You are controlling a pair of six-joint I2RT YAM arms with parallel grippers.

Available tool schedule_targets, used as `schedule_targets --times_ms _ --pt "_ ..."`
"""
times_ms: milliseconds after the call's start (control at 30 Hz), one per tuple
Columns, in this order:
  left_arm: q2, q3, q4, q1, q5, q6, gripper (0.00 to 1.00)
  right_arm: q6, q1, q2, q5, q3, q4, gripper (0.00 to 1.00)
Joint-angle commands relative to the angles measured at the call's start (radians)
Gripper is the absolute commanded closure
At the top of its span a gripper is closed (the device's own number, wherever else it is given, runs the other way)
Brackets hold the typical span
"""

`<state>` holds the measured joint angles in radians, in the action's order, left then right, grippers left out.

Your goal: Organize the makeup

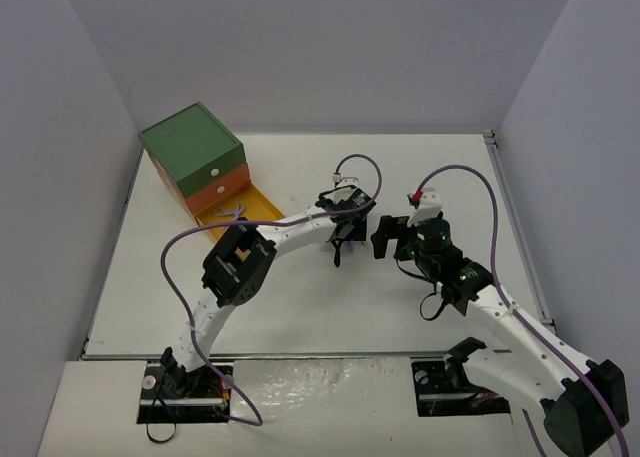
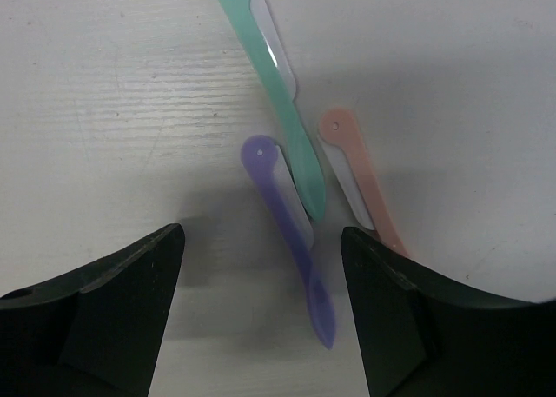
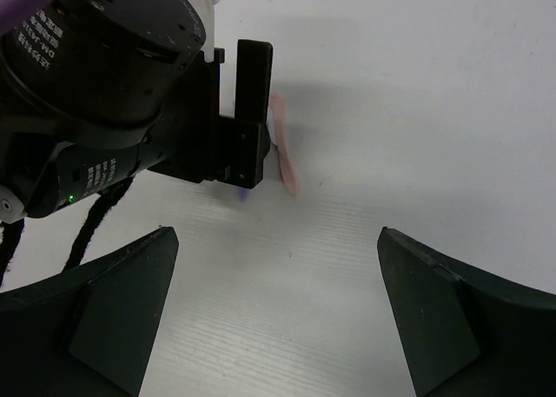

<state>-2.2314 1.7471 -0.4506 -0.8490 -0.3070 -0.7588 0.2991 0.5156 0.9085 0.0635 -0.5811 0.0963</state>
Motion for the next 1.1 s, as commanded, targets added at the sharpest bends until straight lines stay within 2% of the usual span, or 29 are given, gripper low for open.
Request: schedule_targets --times_ms 0,300,500,833,900,1067 --pt "0.048 -0.012 -0.003 -0.002 -0.049 0.008 0.33 0.015 -0.008 -0.013 0.006 -0.005 0.049 0.03" --pt "0.081 -0.086 -0.028 0.000 -0.076 0.030 0.49 0.015 -0.008 -0.009 0.003 -0.007 0.049 0.03" --pt "0.107 -0.121 -0.019 0.010 -0.073 0.050 0.56 0.016 -0.008 -0.003 0.002 -0.011 0.051 0.03" --pt "0.073 -0.090 0.014 0.046 0.048 0.077 0.67 0.015 -0.008 -0.007 0.007 -0.008 0.050 0.03" --pt "0.061 -0.070 0.004 0.048 0.057 0.081 0.71 0.012 -0.008 -0.005 0.009 -0.008 0.051 0.03" --pt "0.051 -0.053 -0.018 0.048 0.050 0.089 0.88 0.011 -0.008 -0.008 0.009 -0.011 0.051 0.03"
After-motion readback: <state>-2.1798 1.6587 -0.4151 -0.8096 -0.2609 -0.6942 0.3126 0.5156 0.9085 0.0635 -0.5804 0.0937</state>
